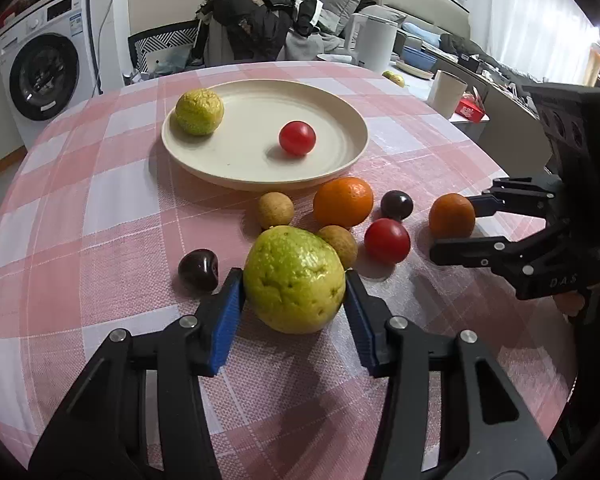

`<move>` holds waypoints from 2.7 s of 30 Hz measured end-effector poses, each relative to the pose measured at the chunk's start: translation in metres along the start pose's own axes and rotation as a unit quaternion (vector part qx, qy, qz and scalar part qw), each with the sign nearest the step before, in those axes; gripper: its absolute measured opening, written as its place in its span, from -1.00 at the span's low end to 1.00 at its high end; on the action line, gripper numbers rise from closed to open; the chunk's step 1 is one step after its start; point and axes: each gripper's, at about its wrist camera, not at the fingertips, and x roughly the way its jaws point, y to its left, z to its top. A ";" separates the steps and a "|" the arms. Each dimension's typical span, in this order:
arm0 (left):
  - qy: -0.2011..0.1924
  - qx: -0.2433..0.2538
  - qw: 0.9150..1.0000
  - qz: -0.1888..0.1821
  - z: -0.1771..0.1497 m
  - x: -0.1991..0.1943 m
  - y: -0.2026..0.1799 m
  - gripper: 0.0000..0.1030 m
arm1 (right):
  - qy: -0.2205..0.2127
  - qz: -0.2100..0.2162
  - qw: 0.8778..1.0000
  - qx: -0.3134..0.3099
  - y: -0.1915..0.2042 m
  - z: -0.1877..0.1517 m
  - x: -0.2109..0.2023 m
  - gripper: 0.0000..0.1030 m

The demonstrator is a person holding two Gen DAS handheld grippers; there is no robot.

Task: Organize fruits
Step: 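Close left gripper on another yellow-green fruit while right gripper closes on an orange, then lift the yellow-green fruit with left gripper while right gripper lifts the orange, then carry the yellow-green fruit onto the plate while right gripper carries the orange there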

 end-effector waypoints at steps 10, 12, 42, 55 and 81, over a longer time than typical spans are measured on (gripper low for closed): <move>-0.006 0.001 1.000 0.004 0.000 0.000 0.001 -0.11 | 0.003 -0.008 1.000 -0.012 0.000 -0.004 -0.003 0.00; -0.009 0.001 1.000 0.003 -0.001 -0.001 0.001 -0.11 | 0.003 -0.009 1.000 -0.012 -0.001 -0.005 -0.004 -0.05; -0.072 -0.015 0.997 0.023 0.007 -0.039 0.003 -0.11 | -0.067 -0.033 0.997 -0.001 0.002 0.007 -0.025 -0.31; -0.080 -0.025 0.996 0.035 0.019 -0.037 0.015 -0.11 | -0.090 -0.051 0.994 0.019 0.011 0.015 -0.023 -0.31; -0.102 -0.040 0.992 0.064 0.063 -0.021 0.033 -0.11 | -0.113 -0.090 0.989 0.020 0.011 0.062 -0.017 -0.31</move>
